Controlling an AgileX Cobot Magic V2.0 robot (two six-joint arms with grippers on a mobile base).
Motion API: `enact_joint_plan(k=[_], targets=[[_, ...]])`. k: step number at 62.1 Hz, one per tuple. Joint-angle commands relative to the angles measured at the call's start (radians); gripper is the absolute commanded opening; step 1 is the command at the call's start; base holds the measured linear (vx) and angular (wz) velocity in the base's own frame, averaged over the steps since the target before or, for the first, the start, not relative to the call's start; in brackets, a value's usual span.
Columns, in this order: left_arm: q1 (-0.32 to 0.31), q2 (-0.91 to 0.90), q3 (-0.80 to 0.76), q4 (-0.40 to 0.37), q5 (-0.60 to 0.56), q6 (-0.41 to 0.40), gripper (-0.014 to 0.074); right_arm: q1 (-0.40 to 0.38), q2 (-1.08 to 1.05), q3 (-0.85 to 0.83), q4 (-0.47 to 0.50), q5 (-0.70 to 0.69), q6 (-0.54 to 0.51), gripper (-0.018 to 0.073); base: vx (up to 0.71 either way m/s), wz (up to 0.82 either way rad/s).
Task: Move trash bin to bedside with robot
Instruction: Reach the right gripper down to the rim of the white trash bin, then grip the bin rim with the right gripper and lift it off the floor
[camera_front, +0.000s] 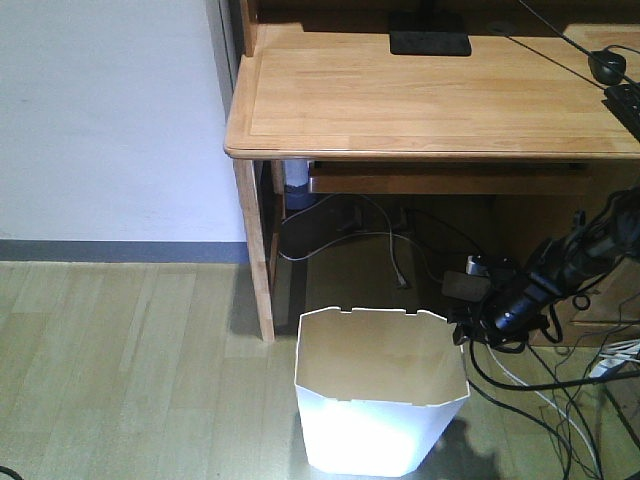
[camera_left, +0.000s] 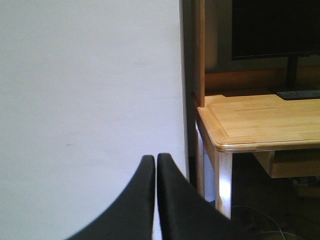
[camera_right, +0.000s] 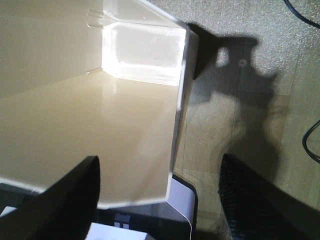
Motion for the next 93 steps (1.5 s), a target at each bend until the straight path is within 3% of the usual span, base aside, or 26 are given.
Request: enact_joint_plan(k=[1, 33, 43, 52, 54, 58, 71, 84, 93], targets=[[-0.006, -0.008, 0.012, -0.009, -0.074, -0.014, -0.0006, -0.003, -0.001, -0.066, 0.008, 0.007, -0.012, 0.0469, 0.0, 0.0], [-0.006, -0.008, 0.012, -0.009, -0.074, -0.014, -0.0006, -0.003, 0.315, -0.417, -0.023, 0.065, 0.027, 0.0428, 0.0, 0.0], [-0.006, -0.008, 0.012, -0.009, -0.074, -0.014, -0.0006, -0.003, 0.383, -0.511, -0.118, 0.121, 0.13, 0.0295, 0.0, 0.0], [-0.006, -0.008, 0.012, -0.009, -0.074, -0.014, -0.0006, -0.003, 0.414, -0.591, -0.164, 0.251, 0.173, 0.0025, 0.0, 0.0], [-0.006, -0.008, 0.012, -0.009, -0.074, -0.014, -0.0006, -0.003, 0.414, -0.599, -0.149, 0.268, 0.169, -0.0015, 0.0, 0.0], [-0.006, -0.008, 0.012, -0.009, -0.074, -0.014, -0.0006, -0.004, 0.405, -0.607, -0.096, 0.295, 0.133, -0.0013, 0.0, 0.0], [-0.006, -0.008, 0.012, -0.009, -0.074, -0.014, -0.0006, -0.024, 0.335, -0.564, 0.144, 0.403, -0.131, -0.0004, 0.0, 0.0], [-0.006, -0.008, 0.012, -0.009, -0.074, -0.014, -0.0006, -0.066, 0.155, -0.297, 0.371, 0.308, -0.333, -0.0003, 0.0, -0.02], [-0.006, -0.008, 0.012, -0.009, -0.074, -0.014, -0.0006, -0.11, 0.002, -0.085, 0.464, 0.244, -0.47, -0.0003, 0.0, 0.0]])
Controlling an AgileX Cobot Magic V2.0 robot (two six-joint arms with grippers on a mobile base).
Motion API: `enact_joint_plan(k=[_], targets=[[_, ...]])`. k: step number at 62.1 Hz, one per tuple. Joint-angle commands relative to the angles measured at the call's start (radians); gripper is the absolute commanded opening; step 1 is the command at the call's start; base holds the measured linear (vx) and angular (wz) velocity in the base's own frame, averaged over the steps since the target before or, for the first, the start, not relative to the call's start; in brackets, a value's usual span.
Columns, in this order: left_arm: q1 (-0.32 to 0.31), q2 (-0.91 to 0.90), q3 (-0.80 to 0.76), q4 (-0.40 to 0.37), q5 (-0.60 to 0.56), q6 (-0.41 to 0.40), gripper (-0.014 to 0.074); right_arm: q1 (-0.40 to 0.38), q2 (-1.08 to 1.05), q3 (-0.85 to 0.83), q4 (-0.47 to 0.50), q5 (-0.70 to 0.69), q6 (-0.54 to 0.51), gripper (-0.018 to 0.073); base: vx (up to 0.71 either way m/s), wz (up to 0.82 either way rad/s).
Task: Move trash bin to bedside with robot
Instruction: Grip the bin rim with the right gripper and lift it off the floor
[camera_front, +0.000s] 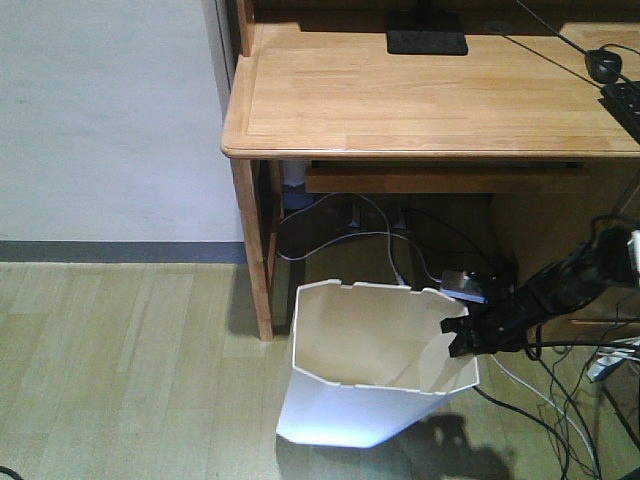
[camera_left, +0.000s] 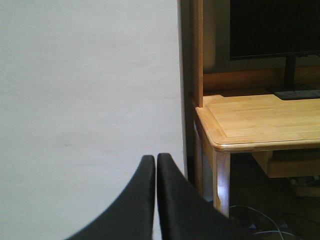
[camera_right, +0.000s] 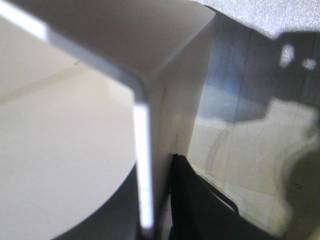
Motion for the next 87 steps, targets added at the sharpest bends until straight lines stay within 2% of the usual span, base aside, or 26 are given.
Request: enact_joint_plan(k=[1, 20, 30, 47, 60, 72, 87], targets=[[-0.006, -0.008, 0.012, -0.009, -0.074, -0.014, -0.0006, -0.039, -0.202, 0.114, 0.153, 0.062, -0.121, -0.0003, 0.0, 0.0], [-0.006, -0.008, 0.012, -0.009, -0.074, -0.014, -0.0006, -0.131, -0.498, 0.429, 0.17, 0.063, -0.272, -0.0003, 0.0, 0.0], [-0.006, -0.008, 0.012, -0.009, -0.074, -0.014, -0.0006, -0.175, -0.64, 0.578, 0.232, 0.082, -0.348, -0.0003, 0.0, 0.0], [-0.006, -0.008, 0.012, -0.009, -0.074, -0.014, -0.0006, -0.162, -0.855, 0.814, 0.342, 0.114, -0.496, -0.0003, 0.0, 0.0], [-0.006, -0.008, 0.012, -0.009, -0.074, -0.014, -0.0006, -0.162, -0.905, 0.855, 0.361, 0.128, -0.509, -0.0003, 0.0, 0.0], [-0.006, -0.008, 0.012, -0.009, -0.074, -0.014, -0.0006, -0.162, -0.905, 0.855, 0.419, 0.157, -0.509, -0.0003, 0.0, 0.0], [-0.006, -0.008, 0.012, -0.009, -0.074, -0.014, -0.0006, -0.162, -0.905, 0.855, 0.419, 0.163, -0.509, -0.0003, 0.0, 0.0]])
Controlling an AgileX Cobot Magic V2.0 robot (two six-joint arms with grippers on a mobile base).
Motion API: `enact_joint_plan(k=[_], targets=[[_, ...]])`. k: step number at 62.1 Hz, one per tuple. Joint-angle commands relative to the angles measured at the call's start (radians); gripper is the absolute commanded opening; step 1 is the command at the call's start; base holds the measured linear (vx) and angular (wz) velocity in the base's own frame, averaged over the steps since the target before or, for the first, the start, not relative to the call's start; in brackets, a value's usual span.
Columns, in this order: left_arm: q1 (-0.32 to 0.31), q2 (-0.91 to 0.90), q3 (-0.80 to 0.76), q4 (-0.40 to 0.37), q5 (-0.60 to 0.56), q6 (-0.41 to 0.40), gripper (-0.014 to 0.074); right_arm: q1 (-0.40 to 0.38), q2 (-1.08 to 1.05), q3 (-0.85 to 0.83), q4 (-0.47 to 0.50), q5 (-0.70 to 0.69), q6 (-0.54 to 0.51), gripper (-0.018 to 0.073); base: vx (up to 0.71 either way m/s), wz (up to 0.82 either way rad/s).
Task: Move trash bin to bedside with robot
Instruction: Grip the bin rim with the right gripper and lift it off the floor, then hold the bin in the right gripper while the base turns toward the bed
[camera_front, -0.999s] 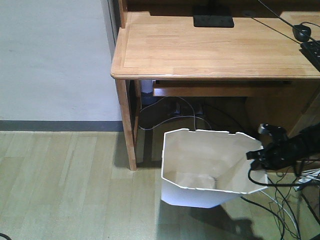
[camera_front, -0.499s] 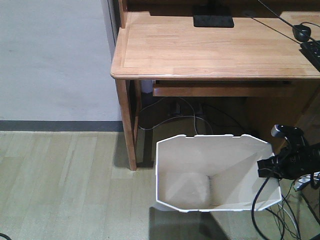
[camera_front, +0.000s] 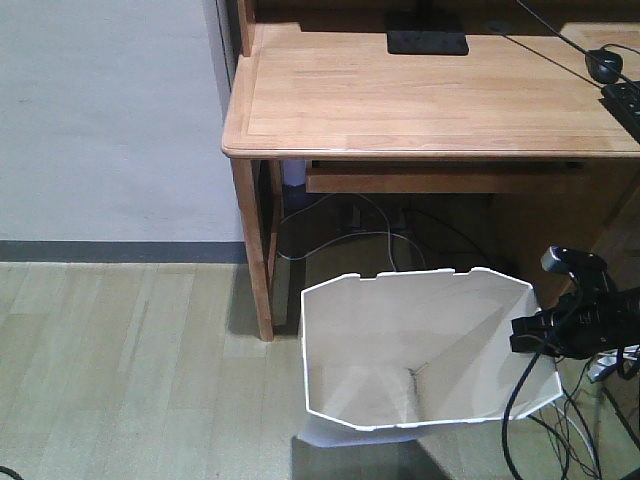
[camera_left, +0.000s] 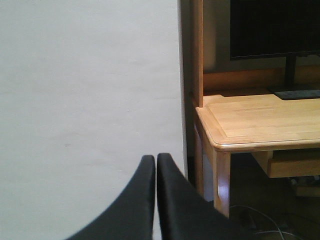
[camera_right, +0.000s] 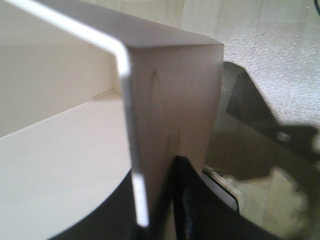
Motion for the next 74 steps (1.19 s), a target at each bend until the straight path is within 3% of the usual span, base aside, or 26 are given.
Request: enact_joint_plan(k=[1, 43, 74], targets=[[-0.006, -0.008, 0.012, -0.009, -0.074, -0.014, -0.0006, -0.002, -0.063, -0.017, 0.095, 0.199, 0.008, -0.0003, 0.0, 0.0], [-0.006, -0.008, 0.012, -0.009, -0.074, -0.014, -0.0006, -0.002, -0.063, -0.017, 0.095, 0.199, 0.008, -0.0003, -0.01, 0.07], [-0.006, -0.008, 0.012, -0.009, -0.074, -0.014, -0.0006, -0.004, -0.063, -0.017, 0.095, 0.199, 0.008, -0.0003, -0.03, 0.51]])
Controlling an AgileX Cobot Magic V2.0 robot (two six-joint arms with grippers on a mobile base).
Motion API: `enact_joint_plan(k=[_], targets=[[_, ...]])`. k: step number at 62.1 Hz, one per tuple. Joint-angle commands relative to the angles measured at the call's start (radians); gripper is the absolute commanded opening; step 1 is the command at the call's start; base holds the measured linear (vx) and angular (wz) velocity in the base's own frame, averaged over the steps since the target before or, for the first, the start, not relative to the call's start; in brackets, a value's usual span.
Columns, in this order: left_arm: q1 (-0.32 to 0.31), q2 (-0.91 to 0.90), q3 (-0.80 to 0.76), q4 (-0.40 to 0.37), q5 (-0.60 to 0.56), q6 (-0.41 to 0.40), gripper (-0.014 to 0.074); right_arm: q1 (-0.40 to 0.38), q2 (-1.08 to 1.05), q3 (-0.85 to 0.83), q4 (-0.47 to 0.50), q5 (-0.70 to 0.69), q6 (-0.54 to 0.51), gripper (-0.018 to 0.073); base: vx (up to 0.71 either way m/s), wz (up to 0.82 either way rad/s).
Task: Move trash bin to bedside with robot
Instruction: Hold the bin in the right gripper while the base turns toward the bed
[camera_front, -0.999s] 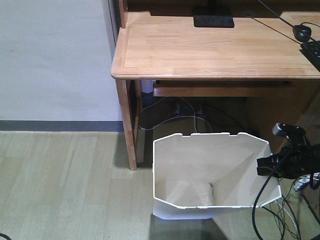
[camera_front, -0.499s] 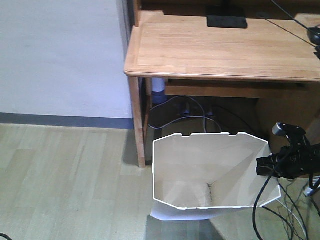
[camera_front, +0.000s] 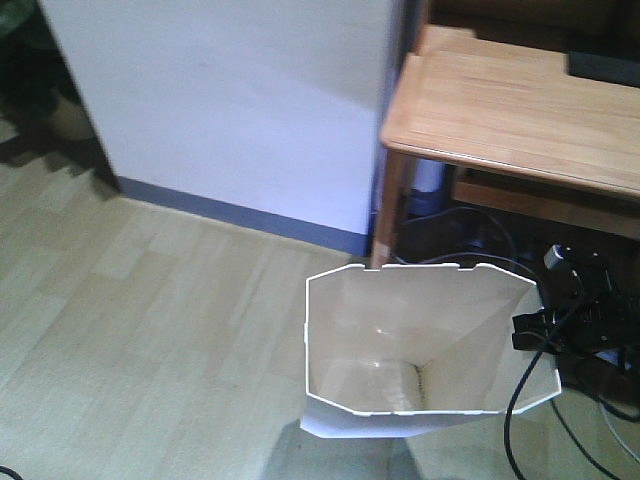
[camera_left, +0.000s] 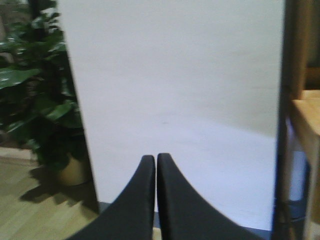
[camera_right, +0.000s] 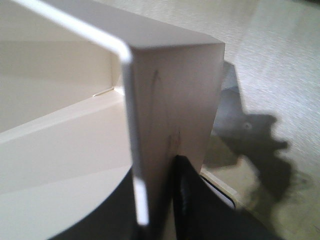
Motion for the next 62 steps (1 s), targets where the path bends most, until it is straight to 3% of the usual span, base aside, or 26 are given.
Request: enact_joint_plan(k=[1, 62], targets=[[-0.006, -0.008, 0.012, -0.009, -0.074, -0.014, -0.0006, -0.004, -0.063, -0.017, 0.072, 0.207, 0.011, -0.0003, -0.01, 0.63], [-0.006, -0.008, 0.012, -0.009, -0.074, -0.014, -0.0006, -0.004, -0.063, -0.017, 0.072, 0.207, 0.011, -0.0003, 0.08, 0.52]])
